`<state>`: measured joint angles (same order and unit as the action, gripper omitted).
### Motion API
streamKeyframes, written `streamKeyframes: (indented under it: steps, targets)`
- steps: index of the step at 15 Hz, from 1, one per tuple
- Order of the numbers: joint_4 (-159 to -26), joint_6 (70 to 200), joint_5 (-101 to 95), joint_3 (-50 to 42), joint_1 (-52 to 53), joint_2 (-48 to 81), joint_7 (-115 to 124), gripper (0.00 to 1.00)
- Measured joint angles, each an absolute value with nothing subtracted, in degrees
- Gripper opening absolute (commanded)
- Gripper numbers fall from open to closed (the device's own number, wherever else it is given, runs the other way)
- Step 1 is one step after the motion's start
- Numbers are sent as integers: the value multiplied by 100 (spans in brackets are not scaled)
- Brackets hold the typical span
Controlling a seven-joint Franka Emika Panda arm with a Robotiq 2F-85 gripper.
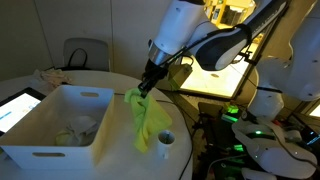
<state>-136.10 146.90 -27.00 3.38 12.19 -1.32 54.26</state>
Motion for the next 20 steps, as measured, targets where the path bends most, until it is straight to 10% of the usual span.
streamKeyframes:
  steps: [20]
  targets:
    - [-10505,13640,-3506,563,1412,1495,7424,2]
